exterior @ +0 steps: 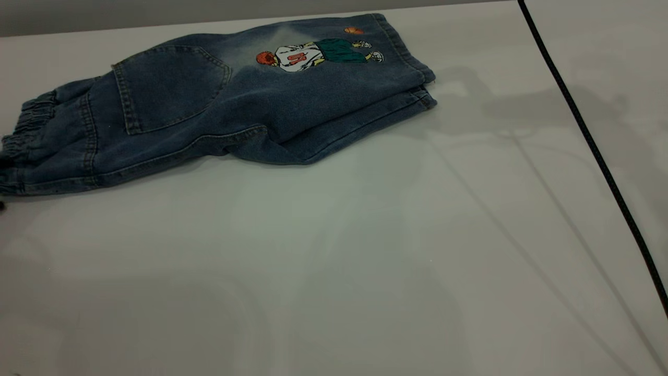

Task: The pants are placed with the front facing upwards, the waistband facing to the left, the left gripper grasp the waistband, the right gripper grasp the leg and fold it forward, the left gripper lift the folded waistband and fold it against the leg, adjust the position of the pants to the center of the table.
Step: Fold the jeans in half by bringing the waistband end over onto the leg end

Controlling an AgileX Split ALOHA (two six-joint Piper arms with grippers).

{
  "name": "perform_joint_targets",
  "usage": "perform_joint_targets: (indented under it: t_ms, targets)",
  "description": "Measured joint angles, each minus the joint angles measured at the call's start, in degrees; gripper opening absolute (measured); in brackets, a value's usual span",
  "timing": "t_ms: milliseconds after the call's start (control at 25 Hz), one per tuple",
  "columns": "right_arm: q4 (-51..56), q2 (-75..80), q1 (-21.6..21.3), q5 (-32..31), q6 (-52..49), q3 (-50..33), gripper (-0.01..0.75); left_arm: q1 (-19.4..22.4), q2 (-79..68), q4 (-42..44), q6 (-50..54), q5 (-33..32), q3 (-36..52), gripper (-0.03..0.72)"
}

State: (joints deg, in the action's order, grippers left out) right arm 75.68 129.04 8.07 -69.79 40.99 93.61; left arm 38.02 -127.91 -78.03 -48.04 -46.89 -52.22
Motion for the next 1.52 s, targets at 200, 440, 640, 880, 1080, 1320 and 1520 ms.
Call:
perform_joint_targets:
  t_ms: [200, 440, 640, 880, 1080, 1320, 1520]
  targets:
    - [0.0, 0.0, 0.0, 0.0, 0.0, 0.0, 0.497, 0.0, -0.8, -5.29, -5.14, -1.29, 0.0, 0.419]
    - [-0.02, 0.0, 0.0, 0.0, 0.09, 0.0, 0.496, 0.0, -0.92, -10.56, -7.29, 0.43, 0.0, 0.415]
    - [-0.02, 0.0, 0.09, -0.07, 0.12, 0.0, 0.496, -0.74, -1.72, -10.66, -8.41, 0.21, 0.0, 0.277]
    - [-0.02, 0.0, 2.44, 0.32, 0.29, -0.05, 0.496, -4.61, -1.72, -12.8, -11.16, 1.97, 0.0, 0.093]
    - [-0.02, 0.12, 4.91, 3.78, 1.3, -0.05, 0.496, -5.72, -0.06, -11.28, -11.02, 1.24, 0.13, 0.092]
    - [-0.07, 0.27, 10.34, 11.06, 3.19, -0.05, 0.496, -5.72, 6.07, -3.12, -6.18, -0.79, 1.18, 0.092]
    - [-0.97, 1.36, 16.26, 20.16, 5.94, -0.05, 0.496, -5.67, 14.0, 7.99, -0.19, -0.79, 4.06, 0.092]
